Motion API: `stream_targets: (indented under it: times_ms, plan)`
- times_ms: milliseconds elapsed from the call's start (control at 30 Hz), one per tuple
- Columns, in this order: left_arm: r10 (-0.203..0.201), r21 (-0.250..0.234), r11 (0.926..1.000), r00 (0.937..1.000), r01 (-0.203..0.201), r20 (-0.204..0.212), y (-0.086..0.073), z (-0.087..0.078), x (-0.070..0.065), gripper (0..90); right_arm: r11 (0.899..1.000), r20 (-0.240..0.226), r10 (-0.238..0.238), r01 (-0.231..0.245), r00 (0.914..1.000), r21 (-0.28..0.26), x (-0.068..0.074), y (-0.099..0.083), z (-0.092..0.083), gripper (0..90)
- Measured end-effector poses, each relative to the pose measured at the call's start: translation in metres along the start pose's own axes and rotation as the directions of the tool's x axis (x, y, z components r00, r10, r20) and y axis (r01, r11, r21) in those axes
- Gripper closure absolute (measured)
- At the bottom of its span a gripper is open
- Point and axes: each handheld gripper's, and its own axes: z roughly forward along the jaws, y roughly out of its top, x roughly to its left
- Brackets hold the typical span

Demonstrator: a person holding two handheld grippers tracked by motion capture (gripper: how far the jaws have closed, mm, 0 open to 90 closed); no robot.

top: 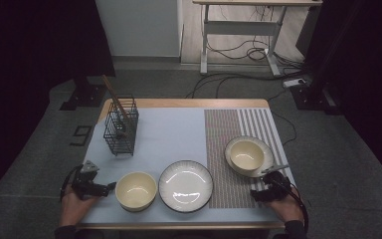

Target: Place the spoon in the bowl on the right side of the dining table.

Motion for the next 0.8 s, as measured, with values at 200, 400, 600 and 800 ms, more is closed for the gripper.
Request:
stream_targets:
  times_ms: [200,400,600,800]
  plan:
    - [0.0,0.0,1.0,1.0,0.0,0.0,0.0,0.0,0.0,0.0,1.0,0.009,0.016,-0.016,0.9998,0.013,0.002,0.001,-0.001,10.4]
    - [0.0,0.0,1.0,1.0,0.0,0.0,0.0,0.0,0.0,0.0,0.999,-0.031,0.023,-0.022,0.9993,0.024,0.004,0.002,-0.005,13.0]
    - [-0.001,0.0,1.0,1.0,0.001,0.001,0.0,0.0,0.0,0.0,0.999,-0.062,0.033,-0.034,0.9975,-0.01,0.006,0.002,-0.015,13.1]
    - [-0.001,0.0,1.0,1.0,0.001,0.0,0.0,0.0,0.0,0.0,0.997,-0.095,0.021,-0.027,0.9952,-0.067,0.008,0.001,-0.027,16.1]
